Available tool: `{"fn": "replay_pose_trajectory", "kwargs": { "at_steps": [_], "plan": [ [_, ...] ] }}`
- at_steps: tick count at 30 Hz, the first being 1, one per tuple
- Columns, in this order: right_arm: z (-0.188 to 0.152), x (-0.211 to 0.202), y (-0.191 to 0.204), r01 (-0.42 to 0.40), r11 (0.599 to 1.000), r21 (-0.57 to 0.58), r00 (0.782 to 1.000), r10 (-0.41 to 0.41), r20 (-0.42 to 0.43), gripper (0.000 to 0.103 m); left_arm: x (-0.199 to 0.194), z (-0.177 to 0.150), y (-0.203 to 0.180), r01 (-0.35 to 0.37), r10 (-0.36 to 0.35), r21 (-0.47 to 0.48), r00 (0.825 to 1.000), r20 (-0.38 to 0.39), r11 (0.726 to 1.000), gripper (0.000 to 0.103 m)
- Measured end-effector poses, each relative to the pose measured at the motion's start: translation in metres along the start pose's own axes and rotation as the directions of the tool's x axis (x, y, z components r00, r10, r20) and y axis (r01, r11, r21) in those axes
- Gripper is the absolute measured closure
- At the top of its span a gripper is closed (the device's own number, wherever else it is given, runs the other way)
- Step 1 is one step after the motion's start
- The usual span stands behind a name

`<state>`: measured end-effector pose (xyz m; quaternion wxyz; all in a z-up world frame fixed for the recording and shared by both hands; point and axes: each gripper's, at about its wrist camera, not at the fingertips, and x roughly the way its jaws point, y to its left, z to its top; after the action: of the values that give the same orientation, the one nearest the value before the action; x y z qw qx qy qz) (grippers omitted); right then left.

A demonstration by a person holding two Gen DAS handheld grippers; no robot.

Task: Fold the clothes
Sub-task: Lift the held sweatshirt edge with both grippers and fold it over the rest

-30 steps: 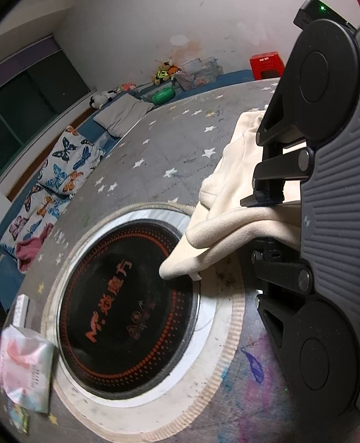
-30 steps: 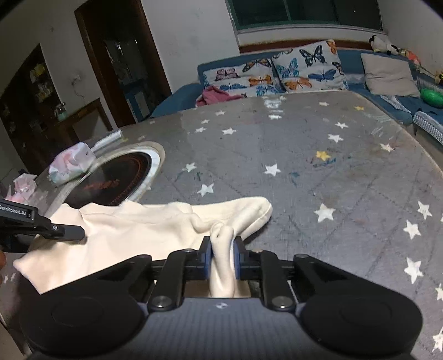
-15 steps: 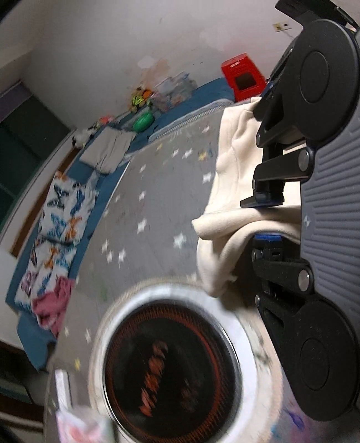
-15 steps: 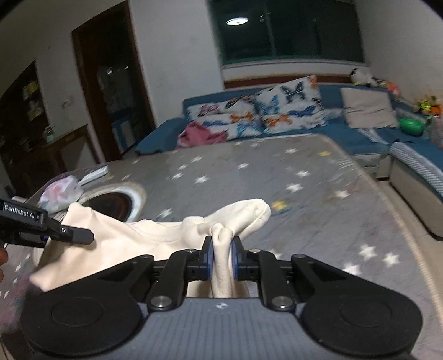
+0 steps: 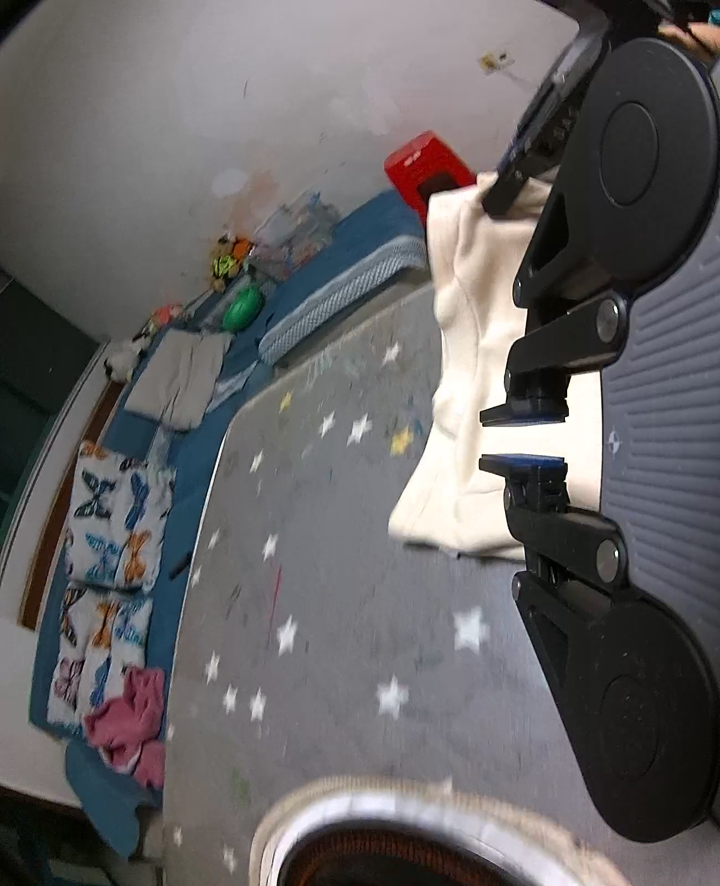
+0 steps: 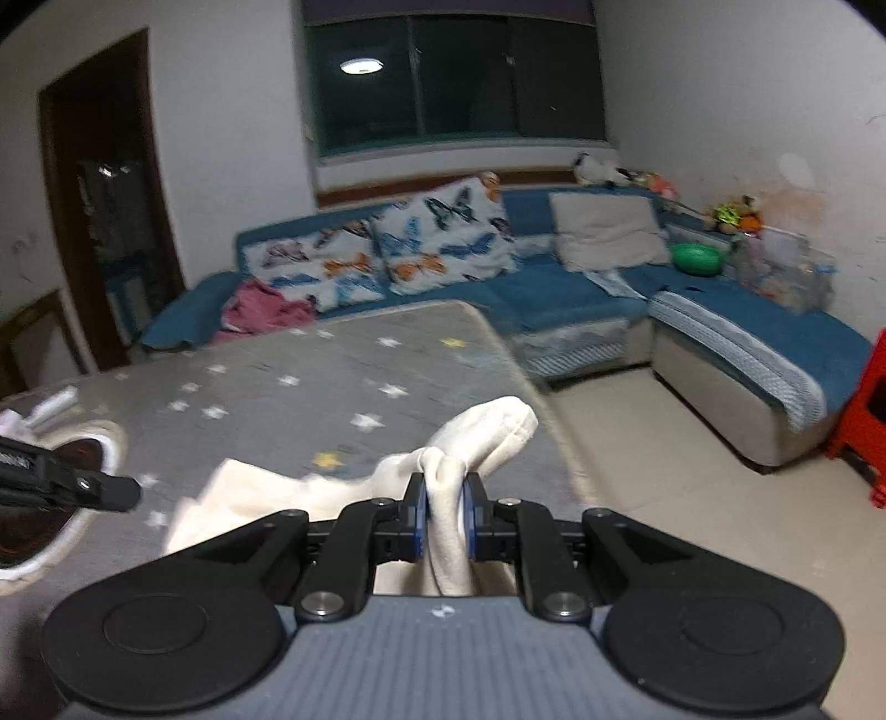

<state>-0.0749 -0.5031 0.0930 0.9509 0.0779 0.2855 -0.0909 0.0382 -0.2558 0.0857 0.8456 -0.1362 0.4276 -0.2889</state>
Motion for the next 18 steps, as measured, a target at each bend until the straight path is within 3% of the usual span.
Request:
{"fn": "replay_pose_trajectory", "kwargs": {
  "at_steps": [13,18],
  "plan": [
    [-0.018,0.048,-0.03,0.085,0.996,0.013,0.992,-0.083,-0.096,0.091,0.042,-0.019,0.005,-0.065,0.068,0.036,0.994,-0.085,0.997,0.087],
    [-0.012,0.071,-0.029,0.115,0.993,-0.009,0.984,-0.115,-0.133,0.091,0.047,-0.028,0.01,-0.054,0.057,0.03,0.993,-0.106,0.998,0.087]
  ]
}}
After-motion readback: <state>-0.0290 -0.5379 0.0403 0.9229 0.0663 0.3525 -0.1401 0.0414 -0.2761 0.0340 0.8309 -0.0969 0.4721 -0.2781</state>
